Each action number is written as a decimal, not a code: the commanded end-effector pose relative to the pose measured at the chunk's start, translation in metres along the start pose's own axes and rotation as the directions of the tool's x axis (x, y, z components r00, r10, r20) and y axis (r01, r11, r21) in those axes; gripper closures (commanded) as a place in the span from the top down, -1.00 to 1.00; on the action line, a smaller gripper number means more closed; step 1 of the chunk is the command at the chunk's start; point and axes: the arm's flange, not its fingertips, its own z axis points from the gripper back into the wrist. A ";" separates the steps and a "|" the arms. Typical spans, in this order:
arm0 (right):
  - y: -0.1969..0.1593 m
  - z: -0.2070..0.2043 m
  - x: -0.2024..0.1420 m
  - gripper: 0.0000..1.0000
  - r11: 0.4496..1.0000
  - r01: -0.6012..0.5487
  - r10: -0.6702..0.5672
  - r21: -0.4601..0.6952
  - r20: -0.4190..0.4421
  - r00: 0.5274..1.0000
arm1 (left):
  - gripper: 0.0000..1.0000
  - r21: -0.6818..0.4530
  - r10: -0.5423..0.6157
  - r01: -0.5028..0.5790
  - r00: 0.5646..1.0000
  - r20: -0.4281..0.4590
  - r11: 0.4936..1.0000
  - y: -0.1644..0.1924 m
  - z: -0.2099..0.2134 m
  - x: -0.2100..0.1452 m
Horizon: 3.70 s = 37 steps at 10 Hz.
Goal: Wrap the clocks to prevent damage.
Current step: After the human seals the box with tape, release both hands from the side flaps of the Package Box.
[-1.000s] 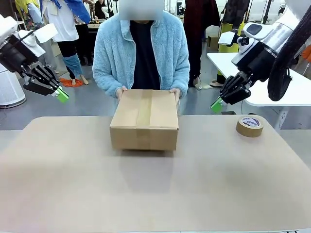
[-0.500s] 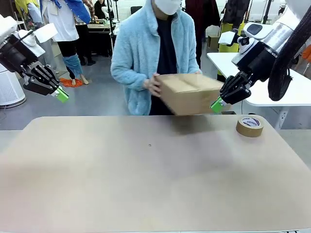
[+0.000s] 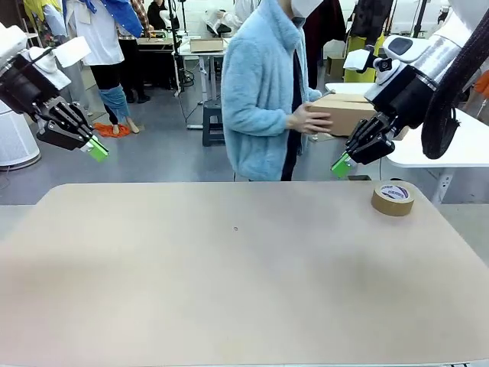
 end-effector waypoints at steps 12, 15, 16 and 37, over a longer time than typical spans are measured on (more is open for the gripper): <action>0.000 0.000 0.000 -0.10 1.000 0.000 0.000 0.000 0.000 1.000 | -0.77 0.000 0.000 0.000 1.000 0.000 1.000 0.000 0.000 0.000; 0.023 0.001 -0.002 1.00 0.998 -0.001 0.000 -0.060 -0.007 1.000 | 1.00 0.022 0.032 -0.033 0.998 0.062 0.999 0.000 0.010 -0.001; 0.023 0.003 -0.003 1.00 0.997 0.007 -0.004 -0.074 0.036 0.999 | 1.00 0.024 0.049 -0.051 0.995 0.091 0.998 -0.001 0.009 -0.001; 0.004 0.015 -0.096 1.00 0.982 0.165 -0.104 -0.087 0.484 0.869 | 1.00 0.073 0.137 -0.207 0.835 0.533 0.976 0.026 0.007 -0.092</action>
